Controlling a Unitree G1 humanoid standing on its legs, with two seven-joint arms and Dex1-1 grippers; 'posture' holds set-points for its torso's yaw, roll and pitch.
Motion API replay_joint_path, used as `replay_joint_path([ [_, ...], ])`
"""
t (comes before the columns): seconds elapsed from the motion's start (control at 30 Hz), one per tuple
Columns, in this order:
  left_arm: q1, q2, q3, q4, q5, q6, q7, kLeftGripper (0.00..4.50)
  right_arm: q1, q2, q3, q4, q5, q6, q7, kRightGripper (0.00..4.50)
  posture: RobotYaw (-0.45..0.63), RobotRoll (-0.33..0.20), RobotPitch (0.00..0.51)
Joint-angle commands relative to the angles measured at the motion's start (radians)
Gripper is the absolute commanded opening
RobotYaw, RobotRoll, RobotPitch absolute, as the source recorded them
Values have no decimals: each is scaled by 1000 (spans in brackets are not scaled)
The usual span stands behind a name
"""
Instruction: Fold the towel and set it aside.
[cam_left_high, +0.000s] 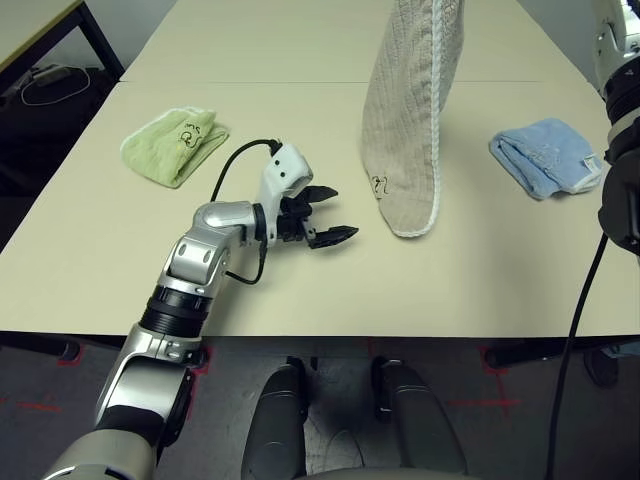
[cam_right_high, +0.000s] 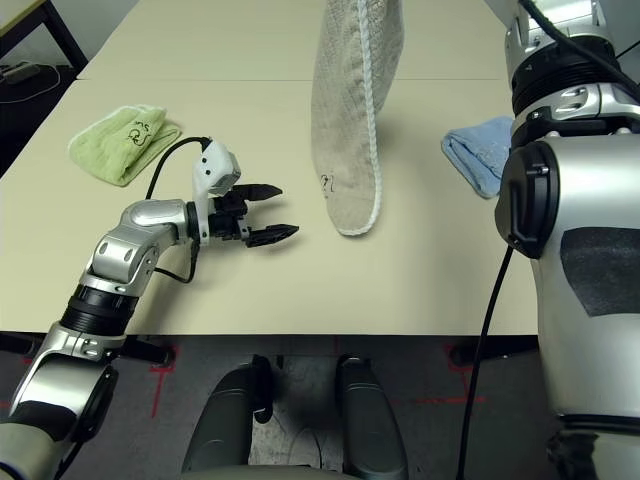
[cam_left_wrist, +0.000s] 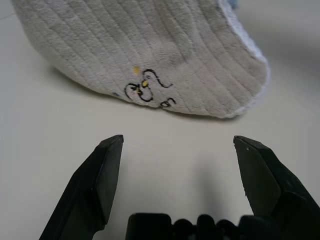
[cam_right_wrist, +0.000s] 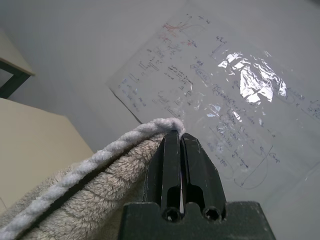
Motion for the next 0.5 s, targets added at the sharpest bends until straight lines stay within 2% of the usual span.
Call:
replay_joint_path([
  [0.03,9,-26,-43,-43,53,33,83,4500,5,-1,17,9,-16,29,-30,37,39,0,178],
  [0.27,18,-76,-127,-66,161,-5,194,4500,4,10,28,11,-21,48,-32,37,50,0,184],
  [0.4,18,-129,-111,-109,118,152,218,4500,4,17,30,11,-18,49,-29,37,53,0,185],
  [0.5,-18,-196,-47,-119,77,298,274,4500,4,18,30,12,-17,49,-27,37,53,0,193],
])
